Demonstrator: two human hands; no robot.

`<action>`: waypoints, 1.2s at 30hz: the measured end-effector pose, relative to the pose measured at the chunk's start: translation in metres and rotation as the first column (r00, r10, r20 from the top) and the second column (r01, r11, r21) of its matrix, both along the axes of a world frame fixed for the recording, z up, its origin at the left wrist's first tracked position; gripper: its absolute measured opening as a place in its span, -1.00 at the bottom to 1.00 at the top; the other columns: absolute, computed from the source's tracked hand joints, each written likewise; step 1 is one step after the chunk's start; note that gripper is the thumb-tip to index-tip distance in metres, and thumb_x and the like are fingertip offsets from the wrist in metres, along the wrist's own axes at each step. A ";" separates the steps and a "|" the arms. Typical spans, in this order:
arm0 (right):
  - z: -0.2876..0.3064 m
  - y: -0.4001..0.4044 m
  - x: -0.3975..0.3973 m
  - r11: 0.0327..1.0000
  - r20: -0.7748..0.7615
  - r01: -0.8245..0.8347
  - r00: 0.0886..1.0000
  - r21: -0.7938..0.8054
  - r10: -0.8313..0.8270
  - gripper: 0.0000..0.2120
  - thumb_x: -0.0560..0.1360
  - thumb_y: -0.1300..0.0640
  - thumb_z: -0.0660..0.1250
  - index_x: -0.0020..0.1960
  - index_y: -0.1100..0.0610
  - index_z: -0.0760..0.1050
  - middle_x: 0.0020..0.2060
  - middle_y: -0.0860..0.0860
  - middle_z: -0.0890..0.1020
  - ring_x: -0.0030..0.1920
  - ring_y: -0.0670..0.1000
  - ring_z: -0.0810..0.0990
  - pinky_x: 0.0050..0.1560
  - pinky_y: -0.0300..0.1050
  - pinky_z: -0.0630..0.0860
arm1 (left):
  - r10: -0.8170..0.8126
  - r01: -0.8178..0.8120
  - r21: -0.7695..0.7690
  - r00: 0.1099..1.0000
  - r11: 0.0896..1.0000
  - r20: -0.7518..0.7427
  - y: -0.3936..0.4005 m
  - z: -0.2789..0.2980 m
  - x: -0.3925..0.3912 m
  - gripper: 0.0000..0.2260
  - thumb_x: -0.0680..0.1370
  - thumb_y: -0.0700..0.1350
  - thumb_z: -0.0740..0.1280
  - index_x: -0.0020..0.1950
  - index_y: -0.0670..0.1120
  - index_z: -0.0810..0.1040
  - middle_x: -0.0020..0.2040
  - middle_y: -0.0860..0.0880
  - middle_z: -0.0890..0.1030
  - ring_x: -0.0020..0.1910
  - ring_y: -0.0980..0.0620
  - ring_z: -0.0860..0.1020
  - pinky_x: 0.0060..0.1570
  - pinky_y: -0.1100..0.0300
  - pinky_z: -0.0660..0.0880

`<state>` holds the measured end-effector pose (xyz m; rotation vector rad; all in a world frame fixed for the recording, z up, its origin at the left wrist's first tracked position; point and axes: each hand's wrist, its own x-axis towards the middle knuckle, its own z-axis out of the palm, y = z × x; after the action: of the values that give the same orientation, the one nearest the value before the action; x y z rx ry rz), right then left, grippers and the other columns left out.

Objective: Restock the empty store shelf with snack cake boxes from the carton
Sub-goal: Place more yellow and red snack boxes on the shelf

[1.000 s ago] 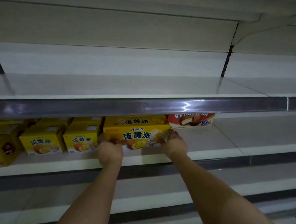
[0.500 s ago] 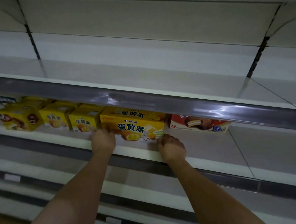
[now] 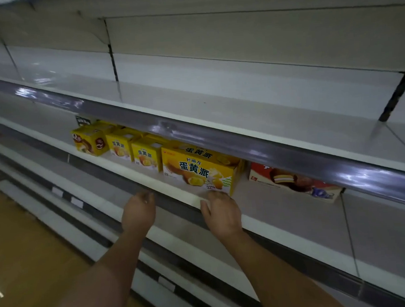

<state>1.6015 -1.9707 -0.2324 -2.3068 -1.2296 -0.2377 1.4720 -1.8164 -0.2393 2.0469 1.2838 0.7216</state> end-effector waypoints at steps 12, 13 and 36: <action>-0.025 0.055 -0.073 0.860 -0.117 -0.445 0.896 -0.250 0.429 -0.49 0.59 -0.13 -0.06 0.09 0.17 0.54 0.00 0.12 0.62 0.00 0.12 0.57 -0.01 -0.06 0.45 | 0.218 -0.235 -0.162 0.969 0.959 -0.116 -0.011 -0.053 -0.111 -0.66 0.64 -0.07 0.17 0.31 -0.24 0.49 0.19 -0.23 0.59 0.12 -0.15 0.55 0.07 0.14 0.43; -0.028 0.058 -0.079 0.835 -0.136 -0.480 0.877 -0.271 0.460 -0.57 0.62 -0.09 0.02 0.16 0.16 0.53 0.06 0.10 0.62 0.04 0.09 0.57 0.05 -0.07 0.47 | 0.257 -0.277 -0.156 0.956 0.948 -0.140 -0.015 -0.055 -0.124 -0.67 0.64 -0.08 0.16 0.32 -0.23 0.47 0.21 -0.22 0.58 0.18 -0.17 0.53 0.12 0.12 0.41; -0.059 -0.066 -0.333 -0.045 -0.215 -0.879 0.066 -0.474 0.974 -0.60 0.63 -0.13 0.05 0.21 0.07 0.50 0.15 0.07 0.59 0.18 0.10 0.54 0.12 -0.04 0.47 | 0.978 -0.998 -0.024 0.059 0.056 -0.201 -0.371 -0.061 -0.340 -0.81 0.56 -0.11 0.24 0.12 -0.09 0.56 0.07 -0.08 0.60 0.04 -0.07 0.54 -0.10 0.11 0.45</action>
<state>1.2681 -2.0371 -0.2917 -1.0578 -2.9710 0.4731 1.1320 -2.1876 -0.2998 0.6712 2.7781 0.9581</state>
